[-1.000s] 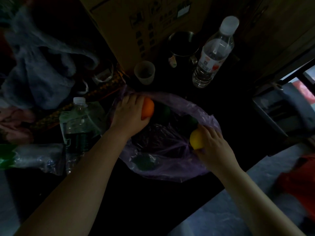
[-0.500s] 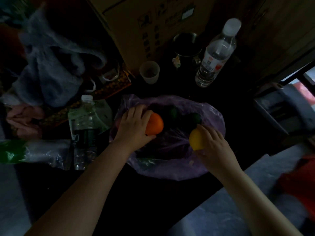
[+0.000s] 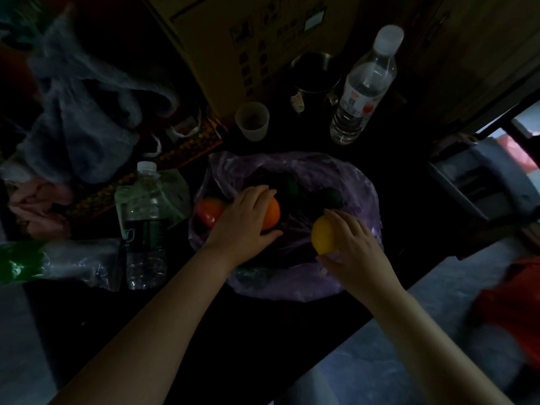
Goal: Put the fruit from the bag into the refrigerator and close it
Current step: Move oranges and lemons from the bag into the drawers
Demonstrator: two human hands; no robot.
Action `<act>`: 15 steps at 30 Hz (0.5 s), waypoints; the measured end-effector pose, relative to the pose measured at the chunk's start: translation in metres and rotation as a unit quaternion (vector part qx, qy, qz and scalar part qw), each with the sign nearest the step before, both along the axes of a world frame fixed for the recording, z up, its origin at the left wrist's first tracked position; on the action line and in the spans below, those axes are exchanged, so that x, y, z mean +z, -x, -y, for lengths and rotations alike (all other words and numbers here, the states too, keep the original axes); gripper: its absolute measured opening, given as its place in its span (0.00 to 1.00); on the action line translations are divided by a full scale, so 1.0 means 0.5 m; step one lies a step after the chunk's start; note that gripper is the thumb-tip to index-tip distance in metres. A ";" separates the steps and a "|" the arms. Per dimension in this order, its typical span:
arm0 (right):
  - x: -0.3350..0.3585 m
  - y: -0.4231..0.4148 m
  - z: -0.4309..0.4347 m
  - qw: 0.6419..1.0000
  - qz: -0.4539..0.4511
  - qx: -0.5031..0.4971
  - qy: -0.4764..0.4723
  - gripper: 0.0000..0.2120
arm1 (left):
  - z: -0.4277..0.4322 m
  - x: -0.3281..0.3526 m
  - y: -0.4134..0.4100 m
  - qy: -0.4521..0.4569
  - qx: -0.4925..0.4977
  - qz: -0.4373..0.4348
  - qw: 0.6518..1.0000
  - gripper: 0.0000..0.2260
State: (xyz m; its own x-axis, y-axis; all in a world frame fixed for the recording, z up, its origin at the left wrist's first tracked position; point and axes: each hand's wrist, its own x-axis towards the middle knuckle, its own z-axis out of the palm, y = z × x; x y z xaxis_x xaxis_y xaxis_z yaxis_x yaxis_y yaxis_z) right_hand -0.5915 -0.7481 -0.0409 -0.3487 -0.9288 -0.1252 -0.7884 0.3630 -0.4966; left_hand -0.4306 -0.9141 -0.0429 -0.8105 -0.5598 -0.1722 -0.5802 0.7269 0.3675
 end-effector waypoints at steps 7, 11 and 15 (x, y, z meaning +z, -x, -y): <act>0.005 -0.010 0.007 1.000 0.011 -0.007 -0.004 0.41 | 0.005 -0.011 0.005 0.016 0.033 0.045 0.998 0.35; 0.021 -0.024 0.009 0.999 0.028 -0.029 -0.006 0.41 | -0.002 -0.002 0.000 0.014 0.012 0.043 0.999 0.33; 0.045 -0.037 0.006 0.999 0.031 -0.032 0.005 0.42 | -0.015 0.035 -0.007 0.009 0.013 0.012 1.000 0.32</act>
